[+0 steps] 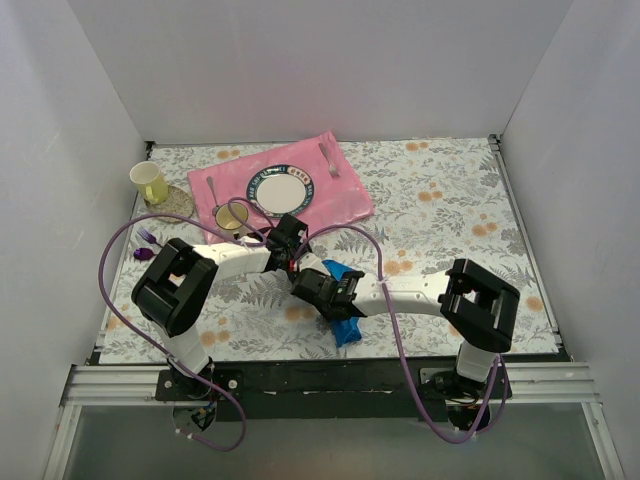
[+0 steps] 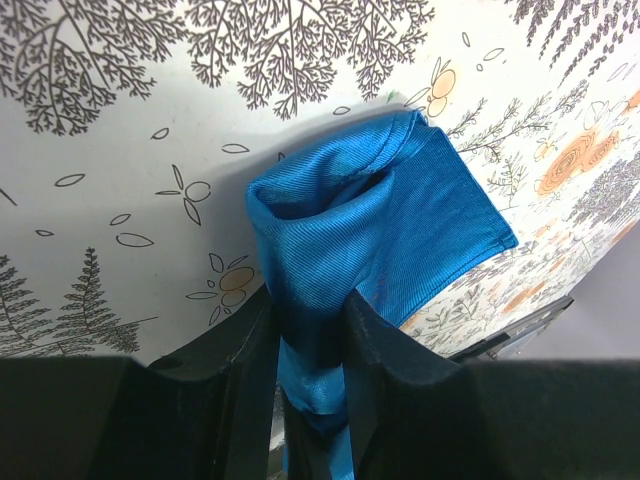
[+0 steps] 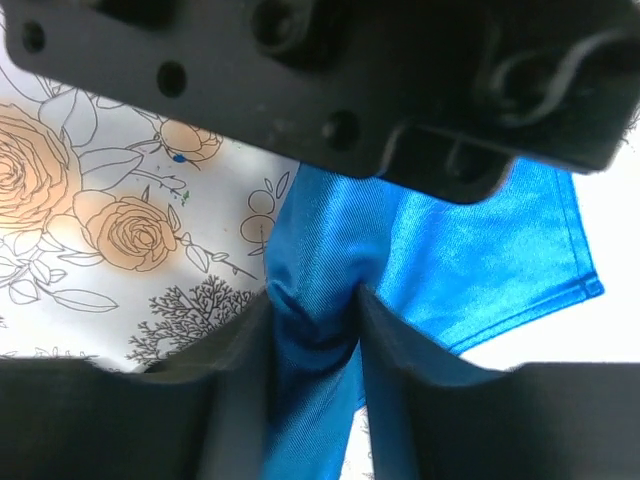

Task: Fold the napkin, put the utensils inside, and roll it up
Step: Roll the napkin with the utensil

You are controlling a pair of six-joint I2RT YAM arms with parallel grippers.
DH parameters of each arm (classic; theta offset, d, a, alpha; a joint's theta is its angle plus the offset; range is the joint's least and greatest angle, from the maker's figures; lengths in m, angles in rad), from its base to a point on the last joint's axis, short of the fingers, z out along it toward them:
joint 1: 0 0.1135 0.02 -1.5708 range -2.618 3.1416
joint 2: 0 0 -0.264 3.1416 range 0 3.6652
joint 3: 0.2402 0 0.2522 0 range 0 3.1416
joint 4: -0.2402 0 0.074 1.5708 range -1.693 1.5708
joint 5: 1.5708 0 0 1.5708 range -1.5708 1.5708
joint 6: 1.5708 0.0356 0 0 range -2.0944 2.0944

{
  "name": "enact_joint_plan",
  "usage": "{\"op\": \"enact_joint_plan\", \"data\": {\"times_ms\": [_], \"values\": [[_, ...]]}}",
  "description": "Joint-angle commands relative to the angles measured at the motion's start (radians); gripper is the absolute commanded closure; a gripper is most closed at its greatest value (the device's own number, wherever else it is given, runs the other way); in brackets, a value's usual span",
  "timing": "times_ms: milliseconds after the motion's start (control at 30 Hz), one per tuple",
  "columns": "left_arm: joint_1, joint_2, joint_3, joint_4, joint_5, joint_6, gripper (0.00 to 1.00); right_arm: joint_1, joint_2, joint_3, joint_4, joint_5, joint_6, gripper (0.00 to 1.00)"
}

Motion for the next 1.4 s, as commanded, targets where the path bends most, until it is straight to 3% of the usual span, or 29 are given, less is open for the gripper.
{"op": "enact_joint_plan", "data": {"times_ms": [0,100,133,233,367,700,867,1100,1367], "values": [[-0.010,-0.020,-0.038,-0.096,-0.089,0.043,0.72,-0.033,-0.046,-0.065,0.069,0.009,-0.020,0.64],[-0.010,-0.077,-0.047,-0.103,-0.132,0.049,0.59,-0.075,-0.097,-0.140,0.145,-0.091,-0.071,0.73],[-0.010,-0.102,-0.049,-0.105,-0.141,0.054,0.49,-0.085,-0.111,-0.160,0.204,-0.121,-0.083,0.75],[-0.009,-0.140,-0.047,-0.117,-0.163,0.063,0.34,-0.153,-0.160,-0.223,0.302,-0.335,-0.128,0.80],[-0.004,-0.191,-0.038,-0.135,-0.174,0.068,0.29,-0.275,-0.157,-0.239,0.340,-0.541,-0.171,0.82],[-0.004,-0.191,-0.037,-0.056,-0.108,0.054,0.27,-0.504,-0.099,-0.325,0.514,-1.014,-0.145,0.84],[-0.010,-0.108,0.009,-0.031,-0.051,0.051,0.26,-0.607,-0.022,-0.369,0.645,-1.250,-0.099,0.86],[-0.030,0.008,0.074,-0.031,-0.051,0.040,0.27,-0.702,0.042,-0.412,0.766,-1.418,-0.040,0.85],[-0.034,0.088,0.108,-0.039,-0.115,0.080,0.44,-0.763,0.095,-0.389,0.734,-1.505,-0.086,0.79]]}}
